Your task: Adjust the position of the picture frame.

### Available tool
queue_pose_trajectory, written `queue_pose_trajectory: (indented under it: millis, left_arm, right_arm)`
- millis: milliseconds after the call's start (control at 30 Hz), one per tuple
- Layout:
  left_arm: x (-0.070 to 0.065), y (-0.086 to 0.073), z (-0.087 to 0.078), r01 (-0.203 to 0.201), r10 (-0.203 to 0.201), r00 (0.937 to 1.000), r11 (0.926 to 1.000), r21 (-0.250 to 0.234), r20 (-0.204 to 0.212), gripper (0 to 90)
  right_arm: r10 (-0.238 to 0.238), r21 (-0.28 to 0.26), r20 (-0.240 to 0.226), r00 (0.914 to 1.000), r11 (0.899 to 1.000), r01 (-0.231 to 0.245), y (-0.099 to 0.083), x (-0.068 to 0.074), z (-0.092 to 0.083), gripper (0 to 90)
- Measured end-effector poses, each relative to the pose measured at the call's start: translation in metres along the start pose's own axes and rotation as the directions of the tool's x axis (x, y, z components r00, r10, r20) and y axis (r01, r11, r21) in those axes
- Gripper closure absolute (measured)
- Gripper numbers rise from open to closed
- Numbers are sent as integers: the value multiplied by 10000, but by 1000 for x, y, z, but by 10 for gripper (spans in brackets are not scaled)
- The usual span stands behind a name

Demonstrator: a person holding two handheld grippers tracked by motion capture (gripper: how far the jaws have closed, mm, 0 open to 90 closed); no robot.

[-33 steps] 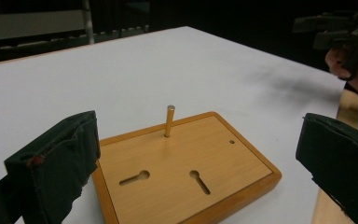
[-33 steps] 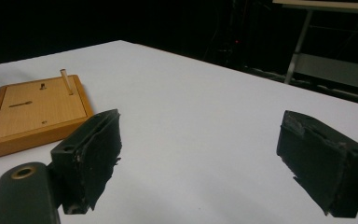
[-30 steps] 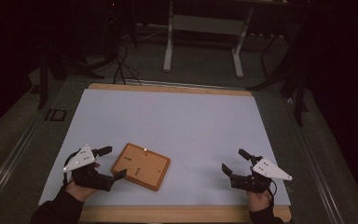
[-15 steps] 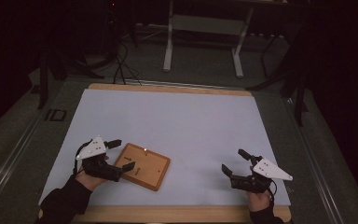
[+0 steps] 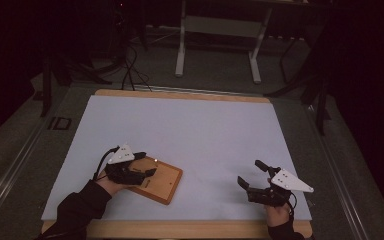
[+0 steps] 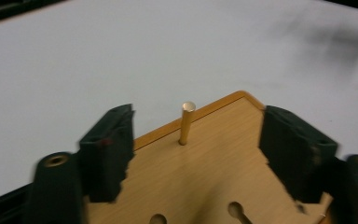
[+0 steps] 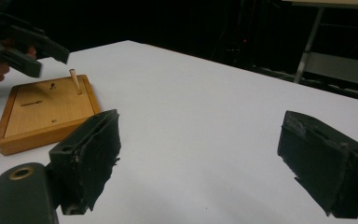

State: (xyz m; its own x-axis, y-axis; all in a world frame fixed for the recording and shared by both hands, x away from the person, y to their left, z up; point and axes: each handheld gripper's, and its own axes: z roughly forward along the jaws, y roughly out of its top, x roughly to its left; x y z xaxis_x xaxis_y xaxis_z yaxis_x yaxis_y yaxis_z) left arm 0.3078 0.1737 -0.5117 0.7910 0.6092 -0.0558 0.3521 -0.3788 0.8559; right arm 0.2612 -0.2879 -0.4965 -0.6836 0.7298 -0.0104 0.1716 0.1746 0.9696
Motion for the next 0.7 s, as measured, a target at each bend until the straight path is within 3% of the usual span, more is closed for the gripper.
queue_pose_trajectory:
  millis: [233, 267, 433, 533, 700]
  left_arm:
    - [3, 1, 11, -6, 2, 9999, 9996, 296, 111, 469]
    - [4, 2, 15, -136, 130, 9998, 9990, 415, 143, 536]
    - [5, 3, 21, -313, 311, 9995, 9972, 680, 37, 623]
    - [6, 3, 24, -308, 296, 9993, 9976, 612, 211, 656]
    - [7, 6, 30, -345, 318, 9992, 9932, 1113, 255, 747]
  right_arm:
    - [5, 37, -32, 10000, 10000, -5, 0, 0, 0, 126]
    - [-22, 52, -17, 10000, 10000, 22, -1, 0, 0, 126]
    - [-9, 82, -26, 10000, 10000, 10, -1, 0, 1, 127]
    - [27, 144, -49, 10000, 9999, -26, -1, -1, 1, 128]
    - [73, 138, -71, 9999, 9999, -72, -1, -1, 1, 129]
